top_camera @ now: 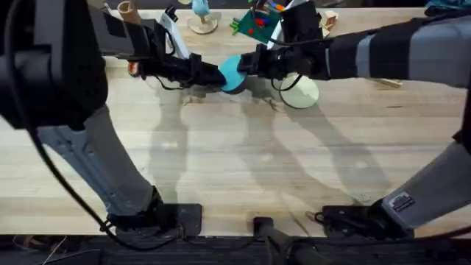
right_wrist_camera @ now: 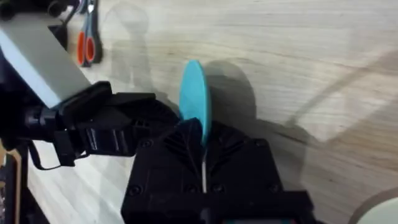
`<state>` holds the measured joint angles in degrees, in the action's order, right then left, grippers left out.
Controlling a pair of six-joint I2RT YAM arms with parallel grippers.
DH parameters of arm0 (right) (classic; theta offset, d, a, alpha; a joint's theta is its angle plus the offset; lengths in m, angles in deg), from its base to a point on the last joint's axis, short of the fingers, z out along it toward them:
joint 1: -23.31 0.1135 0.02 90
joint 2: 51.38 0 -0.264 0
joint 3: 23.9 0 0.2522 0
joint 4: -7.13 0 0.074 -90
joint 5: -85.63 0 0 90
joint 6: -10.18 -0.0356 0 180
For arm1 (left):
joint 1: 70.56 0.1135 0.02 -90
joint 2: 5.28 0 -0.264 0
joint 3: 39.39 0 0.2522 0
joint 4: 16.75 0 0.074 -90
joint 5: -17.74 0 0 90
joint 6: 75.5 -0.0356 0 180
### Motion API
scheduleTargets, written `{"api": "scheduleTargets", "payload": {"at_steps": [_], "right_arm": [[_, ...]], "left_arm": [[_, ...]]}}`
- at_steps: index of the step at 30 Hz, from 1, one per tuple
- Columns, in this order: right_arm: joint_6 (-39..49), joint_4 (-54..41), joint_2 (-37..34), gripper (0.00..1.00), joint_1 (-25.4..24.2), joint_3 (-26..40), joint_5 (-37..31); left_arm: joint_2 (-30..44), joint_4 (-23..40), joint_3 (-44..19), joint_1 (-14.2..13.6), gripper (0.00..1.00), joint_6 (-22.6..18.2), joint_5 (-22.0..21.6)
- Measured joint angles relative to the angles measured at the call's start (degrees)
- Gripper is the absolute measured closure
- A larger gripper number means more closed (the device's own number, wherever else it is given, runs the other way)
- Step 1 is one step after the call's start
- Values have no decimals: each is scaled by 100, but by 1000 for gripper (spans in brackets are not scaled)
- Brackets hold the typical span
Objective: Pick up the plates from the table one by one and place each into a slot on the dish rack.
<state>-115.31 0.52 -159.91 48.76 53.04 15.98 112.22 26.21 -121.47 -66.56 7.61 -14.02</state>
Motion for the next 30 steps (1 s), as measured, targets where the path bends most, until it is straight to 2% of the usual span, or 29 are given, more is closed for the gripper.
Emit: {"api": "scheduleTargets", "payload": {"at_steps": [5, 9, 13, 19, 25, 30], "right_arm": [[195, -452, 499, 970, -133, 0, -43], [331, -1137, 1242, 970, -406, 0, -88], [528, -1955, 1967, 970, -629, 0, -209], [934, -3227, 3078, 970, -699, 0, -959], [1221, -4447, 4158, 970, -699, 0, -1940], [1284, -5427, 4708, 970, -699, 10, -2575]], "left_arm": [[-835, 193, 7, -23, 960, 60, -836], [-1952, 433, 7, -72, 961, 89, -1591], [-2966, 747, 7, -263, 961, 89, -2312], [-3987, 1403, 7, -755, 961, 56, -3247], [-4657, 2129, 7, -1287, 960, -26, -4104], [-5042, 2417, 7, -1715, 960, -140, -4641]]}}
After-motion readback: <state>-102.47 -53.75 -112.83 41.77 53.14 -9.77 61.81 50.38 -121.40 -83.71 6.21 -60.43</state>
